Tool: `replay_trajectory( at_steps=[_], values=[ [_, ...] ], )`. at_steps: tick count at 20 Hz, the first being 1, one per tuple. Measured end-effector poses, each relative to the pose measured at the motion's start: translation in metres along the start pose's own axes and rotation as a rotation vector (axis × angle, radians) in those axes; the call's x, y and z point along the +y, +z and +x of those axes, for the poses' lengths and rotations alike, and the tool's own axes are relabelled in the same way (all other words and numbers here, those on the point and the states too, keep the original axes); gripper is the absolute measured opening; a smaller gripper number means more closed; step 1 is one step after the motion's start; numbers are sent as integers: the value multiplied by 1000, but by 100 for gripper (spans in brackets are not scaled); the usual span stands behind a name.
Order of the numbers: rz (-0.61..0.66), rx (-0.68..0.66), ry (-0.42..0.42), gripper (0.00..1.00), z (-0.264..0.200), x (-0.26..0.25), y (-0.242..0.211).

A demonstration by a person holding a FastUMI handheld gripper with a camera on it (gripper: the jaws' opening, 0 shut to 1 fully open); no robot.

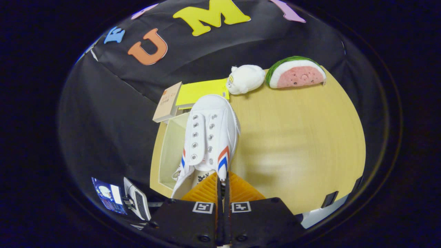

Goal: Open the storage box then place both shoes into the box .Put the left shoe in first, then the right shoe, with the right side of both shoes facing outward in a uniform manner.

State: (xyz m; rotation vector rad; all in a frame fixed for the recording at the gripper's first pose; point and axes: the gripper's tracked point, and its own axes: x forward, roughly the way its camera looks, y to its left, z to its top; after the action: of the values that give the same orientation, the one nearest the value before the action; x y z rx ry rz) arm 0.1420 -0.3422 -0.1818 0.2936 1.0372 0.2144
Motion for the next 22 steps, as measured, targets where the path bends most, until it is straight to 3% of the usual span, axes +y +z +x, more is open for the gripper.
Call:
replay_trajectory(
  at_steps=[10, 16, 22],
  values=[
    [-35, -64, -84, 5, -5, -1, 3],
    [-103, -118, -224, 6, -16, -2, 8],
    [-85, -185, -239, 6, -8, -3, 11]
  ],
)
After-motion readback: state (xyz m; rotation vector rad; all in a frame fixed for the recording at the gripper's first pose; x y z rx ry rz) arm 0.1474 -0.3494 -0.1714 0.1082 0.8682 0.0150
